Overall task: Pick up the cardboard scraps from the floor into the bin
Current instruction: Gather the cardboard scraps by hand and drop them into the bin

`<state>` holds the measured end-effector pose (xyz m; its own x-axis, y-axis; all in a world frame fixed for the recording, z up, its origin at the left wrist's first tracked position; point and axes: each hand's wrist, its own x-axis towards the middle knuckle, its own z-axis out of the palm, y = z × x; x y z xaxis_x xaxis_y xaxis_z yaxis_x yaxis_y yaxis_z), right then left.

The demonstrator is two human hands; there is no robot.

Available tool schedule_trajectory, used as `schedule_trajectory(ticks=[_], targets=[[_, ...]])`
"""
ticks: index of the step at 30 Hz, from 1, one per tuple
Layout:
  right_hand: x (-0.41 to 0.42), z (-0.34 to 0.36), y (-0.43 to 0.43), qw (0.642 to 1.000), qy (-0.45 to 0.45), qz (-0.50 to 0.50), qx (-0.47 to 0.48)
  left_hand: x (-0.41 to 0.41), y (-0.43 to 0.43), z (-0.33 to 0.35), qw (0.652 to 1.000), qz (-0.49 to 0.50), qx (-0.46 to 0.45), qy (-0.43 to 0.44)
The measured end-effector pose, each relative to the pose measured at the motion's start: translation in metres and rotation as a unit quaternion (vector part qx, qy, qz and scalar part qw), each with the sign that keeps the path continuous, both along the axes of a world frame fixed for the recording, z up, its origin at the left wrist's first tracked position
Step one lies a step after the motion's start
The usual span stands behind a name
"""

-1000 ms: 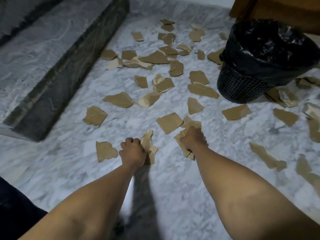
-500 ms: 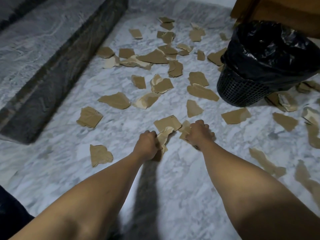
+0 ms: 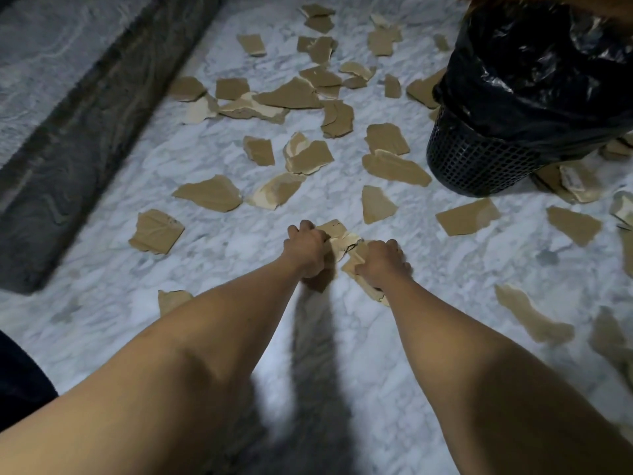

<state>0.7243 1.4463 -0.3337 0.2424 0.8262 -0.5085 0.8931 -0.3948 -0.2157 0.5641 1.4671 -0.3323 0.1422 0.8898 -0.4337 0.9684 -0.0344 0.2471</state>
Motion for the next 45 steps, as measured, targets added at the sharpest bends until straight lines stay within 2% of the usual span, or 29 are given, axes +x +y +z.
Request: schedule_trajectory(ticks=[5, 10, 13, 17, 19, 21, 24, 25, 26, 30, 32, 34, 38, 41, 45], targets=[[-0.006, 0.000, -0.001, 1.000, 0.002, -0.019, 0.019, -0.002, -0.015, -0.003, 0.997, 0.053, 0.030, -0.055], [-0.016, 0.011, -0.009, 0.998, -0.044, 0.005, 0.052, -0.029, -0.028, -0.001, 0.984, 0.124, 0.042, -0.121], [-0.028, 0.011, -0.015, 0.998, -0.001, 0.024, 0.058, -0.063, -0.032, 0.005, 0.952, 0.246, 0.017, -0.179], [-0.067, 0.011, -0.027, 0.993, 0.075, 0.079, 0.045, -0.122, -0.042, 0.011, 0.909, 0.362, 0.040, -0.204], [-0.098, 0.009, -0.038, 0.985, 0.142, 0.095, 0.035, -0.154, -0.050, 0.015, 0.880, 0.417, 0.067, -0.217], [-0.135, 0.008, -0.048, 0.972, 0.211, 0.094, 0.032, -0.189, -0.059, 0.020, 0.836, 0.484, 0.097, -0.238], [-0.188, 0.008, -0.054, 0.956, 0.277, 0.098, 0.026, -0.234, -0.068, 0.027, 0.728, 0.607, 0.122, -0.294], [-0.204, 0.008, -0.055, 0.953, 0.282, 0.110, 0.019, -0.244, -0.069, 0.031, 0.699, 0.635, 0.121, -0.306], [-0.219, 0.008, -0.057, 0.951, 0.284, 0.123, 0.010, -0.251, -0.068, 0.033, 0.685, 0.649, 0.119, -0.310], [-0.261, 0.003, -0.068, 0.949, 0.257, 0.181, -0.036, -0.252, -0.062, 0.039, 0.699, 0.631, 0.117, -0.315], [-0.272, -0.005, -0.076, 0.952, 0.239, 0.190, -0.030, -0.249, -0.059, 0.039, 0.708, 0.621, 0.114, -0.317], [-0.280, -0.011, -0.080, 0.962, 0.193, 0.193, -0.008, -0.248, -0.055, 0.038, 0.714, 0.616, 0.111, -0.314], [-0.293, -0.012, -0.077, 0.975, 0.109, 0.193, -0.024, -0.251, -0.050, 0.040, 0.732, 0.605, 0.098, -0.299], [-0.293, -0.010, -0.071, 0.974, 0.103, 0.200, -0.019, -0.253, -0.044, 0.038, 0.727, 0.609, 0.078, -0.306], [-0.271, -0.001, -0.048, 0.980, 0.130, 0.148, -0.038, -0.251, -0.032, 0.039, 0.730, 0.613, 0.054, -0.297]])
